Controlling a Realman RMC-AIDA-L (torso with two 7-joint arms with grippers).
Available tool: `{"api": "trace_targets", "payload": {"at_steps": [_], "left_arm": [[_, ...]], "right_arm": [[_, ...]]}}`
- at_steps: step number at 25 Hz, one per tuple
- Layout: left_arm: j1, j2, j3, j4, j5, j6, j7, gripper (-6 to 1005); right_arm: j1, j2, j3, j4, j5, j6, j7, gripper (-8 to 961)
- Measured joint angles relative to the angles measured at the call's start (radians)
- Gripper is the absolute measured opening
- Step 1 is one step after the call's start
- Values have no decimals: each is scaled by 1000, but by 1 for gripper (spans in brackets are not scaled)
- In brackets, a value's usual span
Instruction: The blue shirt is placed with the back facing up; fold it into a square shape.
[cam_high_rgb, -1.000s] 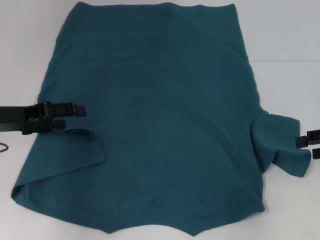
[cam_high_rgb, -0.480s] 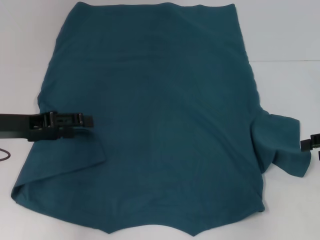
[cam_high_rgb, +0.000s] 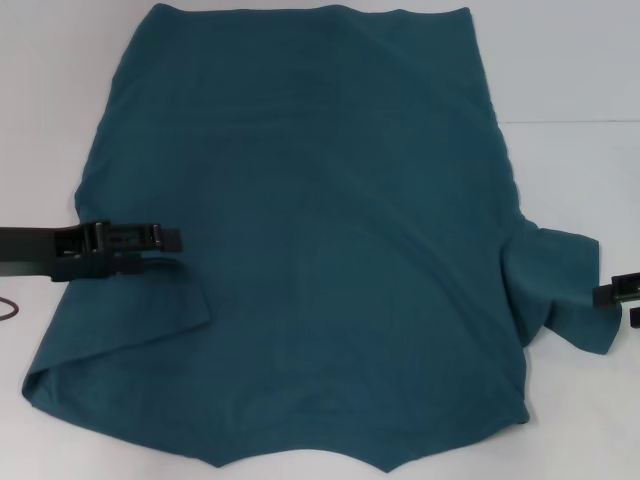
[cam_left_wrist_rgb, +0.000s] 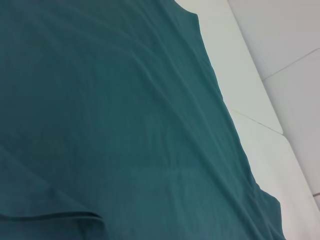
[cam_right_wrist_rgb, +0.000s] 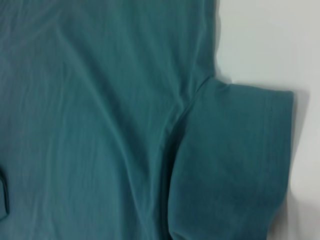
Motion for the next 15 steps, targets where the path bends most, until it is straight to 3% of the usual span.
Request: {"api": "trace_targets", "payload": {"at_steps": [15], "left_arm": [[4, -7, -4, -3, 1, -12, 6, 876]], "right_arm": [[12, 30, -3, 39, 2, 85, -8, 658]]}}
